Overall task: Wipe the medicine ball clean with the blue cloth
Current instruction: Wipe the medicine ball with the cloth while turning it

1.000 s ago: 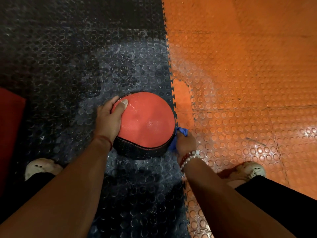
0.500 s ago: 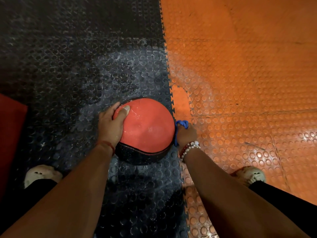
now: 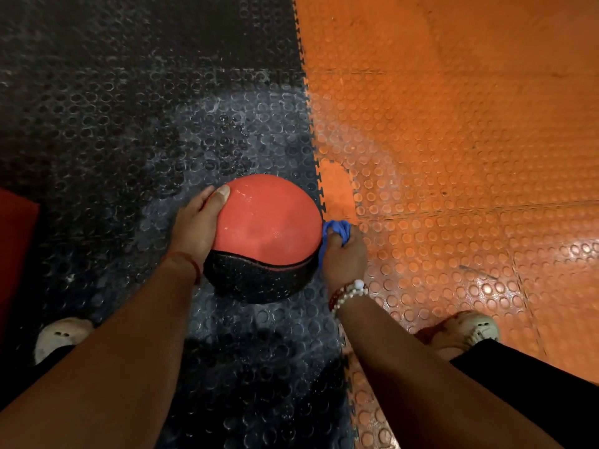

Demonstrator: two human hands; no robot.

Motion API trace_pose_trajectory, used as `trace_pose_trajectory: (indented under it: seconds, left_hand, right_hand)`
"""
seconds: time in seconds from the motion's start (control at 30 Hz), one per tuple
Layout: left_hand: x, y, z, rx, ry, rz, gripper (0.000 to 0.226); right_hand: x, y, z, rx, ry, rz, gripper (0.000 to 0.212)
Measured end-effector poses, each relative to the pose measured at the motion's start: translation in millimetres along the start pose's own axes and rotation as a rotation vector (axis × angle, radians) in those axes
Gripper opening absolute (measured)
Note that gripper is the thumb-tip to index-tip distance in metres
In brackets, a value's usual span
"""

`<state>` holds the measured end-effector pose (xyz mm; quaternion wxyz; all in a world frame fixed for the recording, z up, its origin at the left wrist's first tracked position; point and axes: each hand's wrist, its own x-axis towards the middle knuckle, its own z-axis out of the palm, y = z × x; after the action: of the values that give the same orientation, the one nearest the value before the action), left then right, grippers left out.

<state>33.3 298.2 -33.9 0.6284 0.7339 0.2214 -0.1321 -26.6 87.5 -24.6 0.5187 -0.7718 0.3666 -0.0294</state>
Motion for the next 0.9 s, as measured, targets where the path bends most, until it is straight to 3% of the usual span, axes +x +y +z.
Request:
trace_pose_trajectory:
  seconds: [0.1, 0.2, 0.37, 0.53, 0.6, 0.7, 0.83, 0.9]
  left_hand:
    - [-10, -12, -4, -0.129, -0.047, -0.034, 0.088]
    - [-13, -16, -2, -0.197, -0.087, -0.066, 0.079]
    - [-21, 0, -3, -0.208, -0.185, -0.286, 0.054]
    - [-43, 9, -2, -0.122, -0.285, -0.522, 0.068]
    - [-51, 9, 0, -0.11, -0.245, -0.464, 0.075]
    - [-64, 1, 6, 0.025, -0.052, -0.204, 0.09]
    - [-90, -7, 14, 0.115, 0.096, 0.086, 0.065]
    - [-95, -11, 15, 0.19, 0.113, 0.15, 0.063]
  right_hand:
    - [21, 4, 3, 0.222, -0.071, 0.216, 0.013]
    - [30, 6, 5, 0.307, -0.124, 0.32, 0.016]
    - [21, 2, -2, 0.129, -0.152, 0.262, 0.018]
    - [9, 0, -20, -0.06, -0.217, 0.223, 0.021]
    - [5, -2, -25, -0.059, -0.203, 0.21, 0.016]
    - [-10, -1, -29, -0.062, -0.088, 0.137, 0.007]
    - [-48, 5, -24, -0.147, 0.059, -0.087, 0.011]
    - [-70, 2, -23, -0.206, 0.073, -0.263, 0.024]
